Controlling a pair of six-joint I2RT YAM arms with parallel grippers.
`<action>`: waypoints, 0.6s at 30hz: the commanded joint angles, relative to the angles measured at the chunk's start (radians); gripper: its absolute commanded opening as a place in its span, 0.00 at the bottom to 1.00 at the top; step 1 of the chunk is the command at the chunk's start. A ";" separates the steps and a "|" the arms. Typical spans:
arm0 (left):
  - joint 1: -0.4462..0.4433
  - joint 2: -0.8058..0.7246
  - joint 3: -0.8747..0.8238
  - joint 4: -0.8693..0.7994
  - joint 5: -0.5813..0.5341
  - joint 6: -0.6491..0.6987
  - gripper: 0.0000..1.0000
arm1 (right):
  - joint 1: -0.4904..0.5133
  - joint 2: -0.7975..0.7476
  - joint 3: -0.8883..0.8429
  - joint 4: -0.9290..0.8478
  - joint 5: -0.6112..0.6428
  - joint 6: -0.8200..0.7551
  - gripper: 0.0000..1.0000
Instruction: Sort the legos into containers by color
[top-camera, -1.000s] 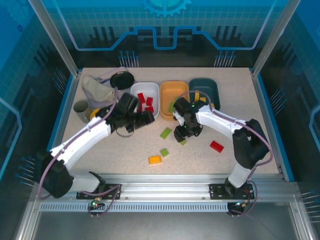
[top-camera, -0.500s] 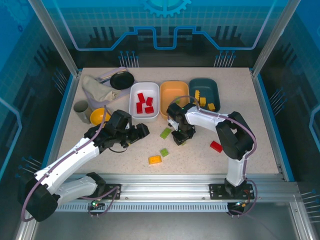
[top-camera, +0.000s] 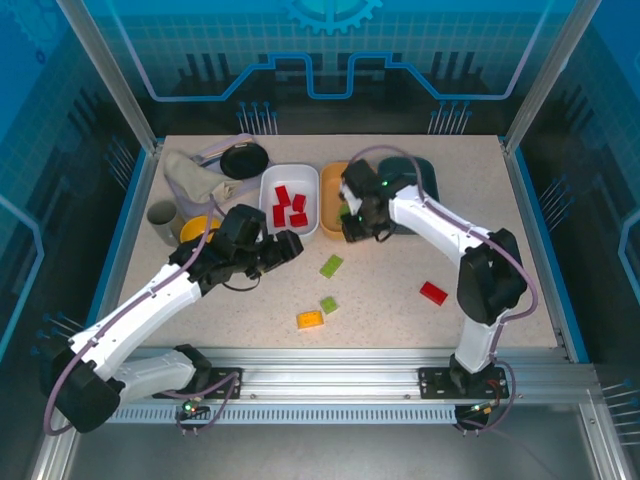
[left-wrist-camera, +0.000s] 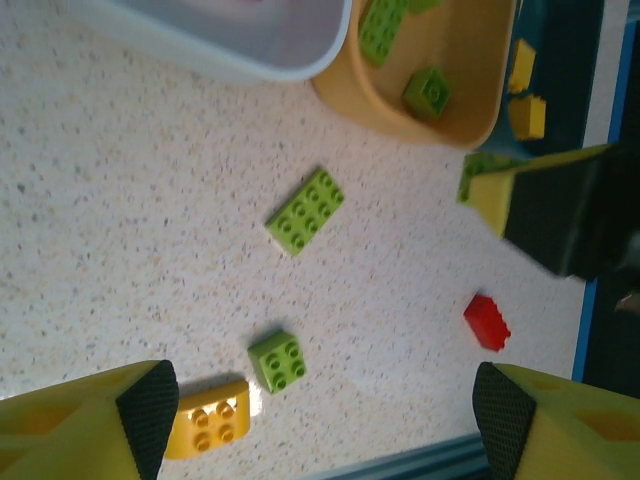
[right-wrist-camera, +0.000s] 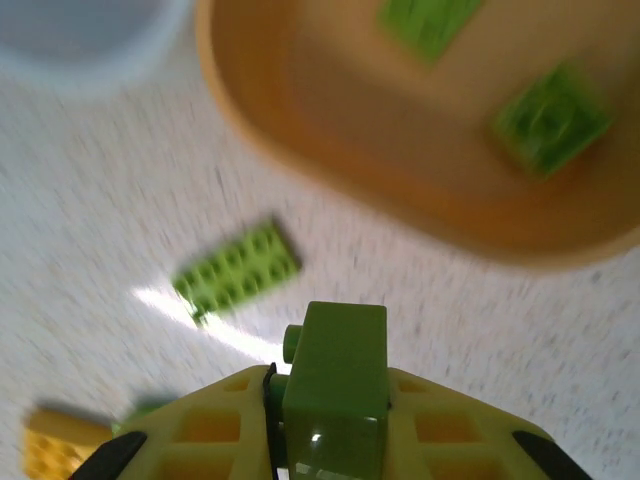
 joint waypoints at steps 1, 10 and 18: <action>-0.007 0.030 0.058 -0.047 -0.089 0.021 0.81 | -0.052 0.122 0.136 0.026 -0.087 0.105 0.14; -0.007 0.055 0.096 -0.072 -0.086 0.026 0.81 | -0.103 0.540 0.655 -0.077 -0.097 0.217 0.14; -0.007 0.021 0.086 -0.113 -0.092 0.023 0.81 | -0.116 0.696 0.791 -0.116 -0.114 0.282 0.23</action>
